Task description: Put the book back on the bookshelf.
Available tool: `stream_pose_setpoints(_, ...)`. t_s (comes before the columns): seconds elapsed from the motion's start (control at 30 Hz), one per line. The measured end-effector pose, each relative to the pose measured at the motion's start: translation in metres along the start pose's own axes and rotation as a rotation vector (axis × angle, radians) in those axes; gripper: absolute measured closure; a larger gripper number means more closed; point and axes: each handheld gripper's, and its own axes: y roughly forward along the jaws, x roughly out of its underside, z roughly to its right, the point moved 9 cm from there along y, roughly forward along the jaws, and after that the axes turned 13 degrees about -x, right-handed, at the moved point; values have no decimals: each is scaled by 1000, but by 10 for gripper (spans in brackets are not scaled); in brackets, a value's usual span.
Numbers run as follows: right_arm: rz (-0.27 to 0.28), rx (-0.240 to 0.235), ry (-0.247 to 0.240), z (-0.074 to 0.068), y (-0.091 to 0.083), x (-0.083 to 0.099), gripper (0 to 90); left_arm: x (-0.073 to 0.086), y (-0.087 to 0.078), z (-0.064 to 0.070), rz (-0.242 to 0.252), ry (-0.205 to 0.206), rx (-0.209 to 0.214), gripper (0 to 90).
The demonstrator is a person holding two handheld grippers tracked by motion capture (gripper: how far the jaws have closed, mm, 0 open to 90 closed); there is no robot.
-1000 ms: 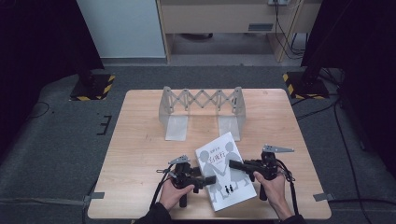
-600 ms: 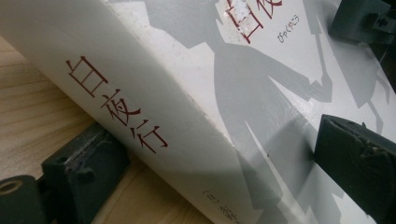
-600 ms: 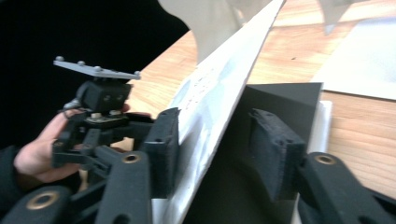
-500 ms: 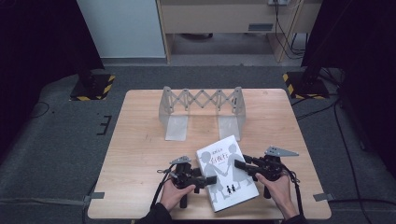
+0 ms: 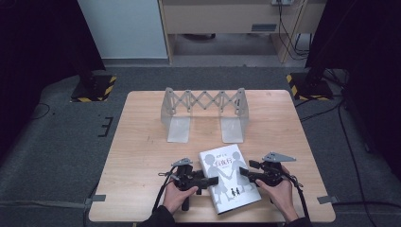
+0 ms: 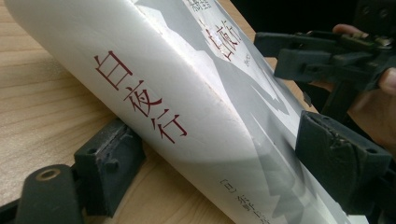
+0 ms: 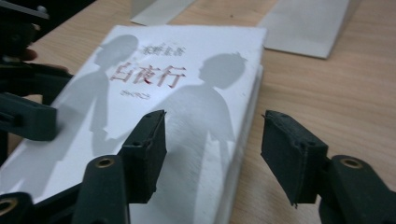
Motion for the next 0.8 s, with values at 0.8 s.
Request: stream_pose_setpoints(0.8, 70, -104, 133, -4, 5, 5, 540, -1, 1, -1, 18, -33, -17, 175)
